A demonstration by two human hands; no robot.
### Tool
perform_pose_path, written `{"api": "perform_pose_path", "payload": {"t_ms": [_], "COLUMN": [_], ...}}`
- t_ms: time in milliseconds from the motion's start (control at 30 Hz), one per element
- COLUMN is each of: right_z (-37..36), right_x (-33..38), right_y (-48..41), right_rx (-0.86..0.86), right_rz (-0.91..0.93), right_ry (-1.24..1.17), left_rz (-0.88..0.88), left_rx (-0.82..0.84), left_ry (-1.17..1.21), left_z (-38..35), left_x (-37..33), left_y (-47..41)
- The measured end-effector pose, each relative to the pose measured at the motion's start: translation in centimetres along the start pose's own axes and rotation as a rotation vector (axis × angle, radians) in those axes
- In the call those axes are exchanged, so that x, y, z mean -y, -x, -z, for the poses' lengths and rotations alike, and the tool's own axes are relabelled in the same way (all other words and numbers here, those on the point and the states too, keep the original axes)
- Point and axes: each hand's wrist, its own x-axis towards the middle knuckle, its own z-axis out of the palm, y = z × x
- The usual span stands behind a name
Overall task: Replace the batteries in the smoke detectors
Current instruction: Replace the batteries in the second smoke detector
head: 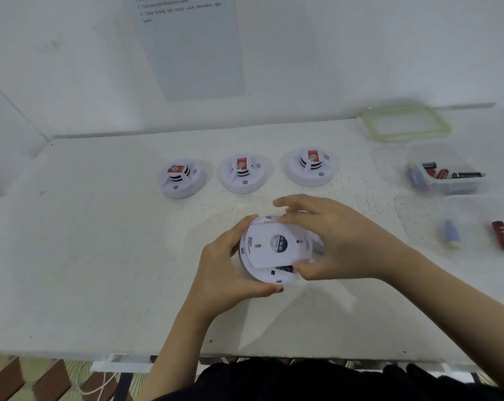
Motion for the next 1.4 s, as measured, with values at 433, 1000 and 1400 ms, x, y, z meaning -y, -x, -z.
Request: {"api": "perform_pose_path", "payload": {"t_ms": [433, 1000, 1400], "right_z": [-3.8, -0.5, 2.6], "right_x": [-0.1, -0.6, -4.3], "right_y": [0.6, 3.1, 8.2], "right_rx": [0.075, -0.452, -0.506], "right_rz": [-0.022, -0.251, -0.307], "right_ry": [0.080, -0.615, -0.297], "left_rz": [0.084, -0.072, -0.154], "left_rx": [-0.390, -0.230, -0.007], "left_ry": [-0.022, 0.116, 0.062], "left_z": [4.7, -3.5, -9.6], "left_x": [2.9, -3.7, -5.8], "left_y": [1.3, -3.0, -6.5]}}
